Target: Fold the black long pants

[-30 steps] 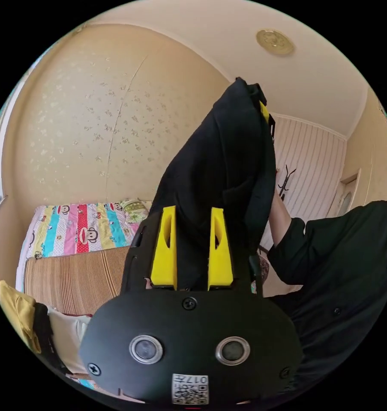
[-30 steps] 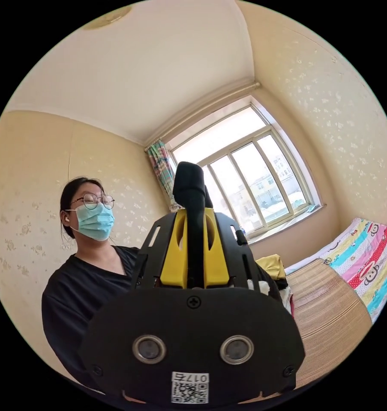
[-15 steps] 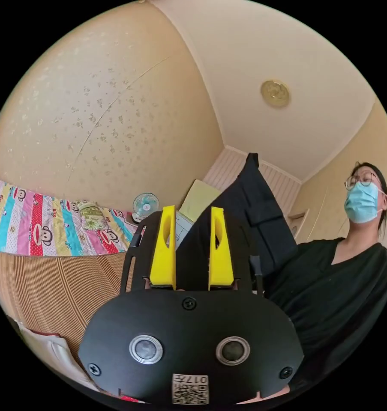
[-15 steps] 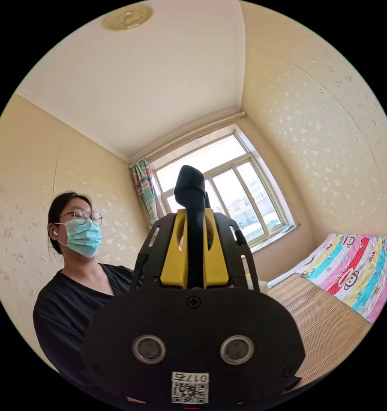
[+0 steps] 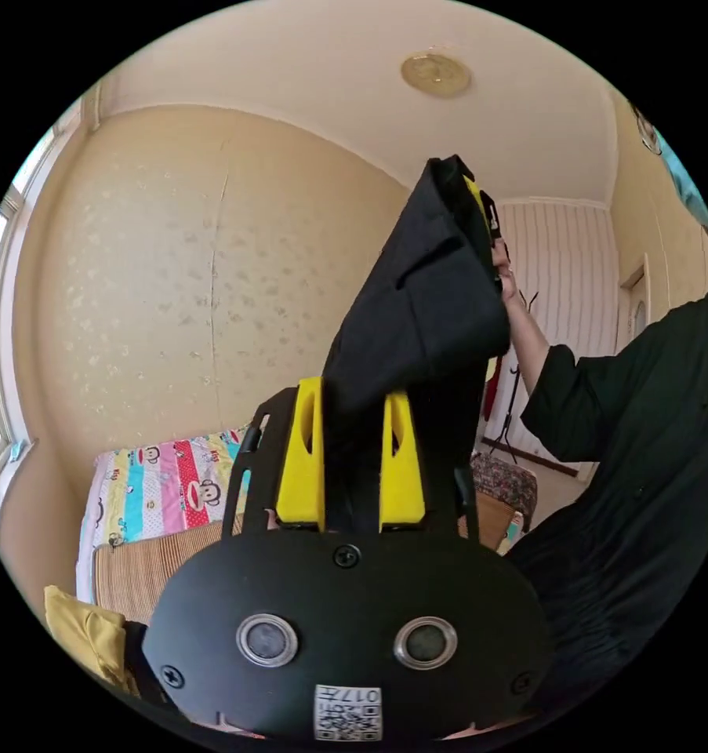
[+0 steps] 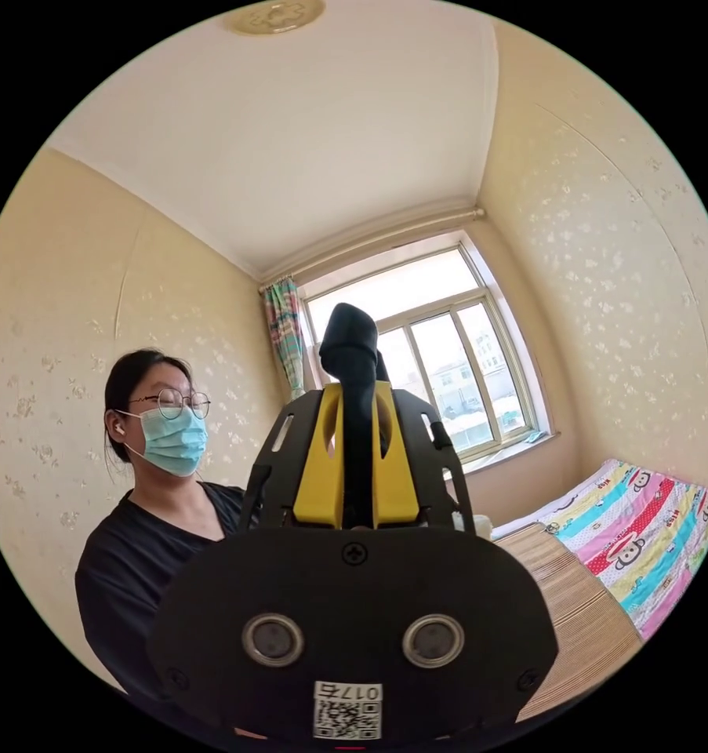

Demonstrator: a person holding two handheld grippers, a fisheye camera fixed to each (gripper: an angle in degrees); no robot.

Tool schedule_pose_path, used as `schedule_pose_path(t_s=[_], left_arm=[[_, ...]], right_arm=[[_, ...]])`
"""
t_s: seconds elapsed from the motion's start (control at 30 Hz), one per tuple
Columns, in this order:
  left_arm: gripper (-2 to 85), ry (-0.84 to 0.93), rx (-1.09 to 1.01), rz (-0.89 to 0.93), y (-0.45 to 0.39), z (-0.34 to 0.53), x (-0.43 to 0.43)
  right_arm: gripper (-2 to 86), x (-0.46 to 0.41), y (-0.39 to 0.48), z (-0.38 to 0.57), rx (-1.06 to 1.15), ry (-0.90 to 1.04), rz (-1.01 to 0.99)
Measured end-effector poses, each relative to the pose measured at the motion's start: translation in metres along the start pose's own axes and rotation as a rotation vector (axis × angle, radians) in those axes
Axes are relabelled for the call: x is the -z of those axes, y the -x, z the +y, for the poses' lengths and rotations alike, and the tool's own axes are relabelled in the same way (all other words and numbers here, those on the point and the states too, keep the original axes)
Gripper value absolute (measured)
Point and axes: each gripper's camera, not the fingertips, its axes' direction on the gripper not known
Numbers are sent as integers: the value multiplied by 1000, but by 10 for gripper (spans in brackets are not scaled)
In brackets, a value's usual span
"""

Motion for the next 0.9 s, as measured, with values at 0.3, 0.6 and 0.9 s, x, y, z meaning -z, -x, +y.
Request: schedule_pose_path(t_s=[0.3, 0.6, 0.9], left_arm=[[14, -398, 26, 440, 28, -103, 59], [28, -145, 34, 176, 85, -226, -58], [65, 391, 388, -214, 346, -97, -332]], right_arm=[[47, 79, 102, -57, 158, -38, 117], [55, 105, 23, -151, -28, -15, 755], [74, 154, -311, -93, -426, 71, 1365]])
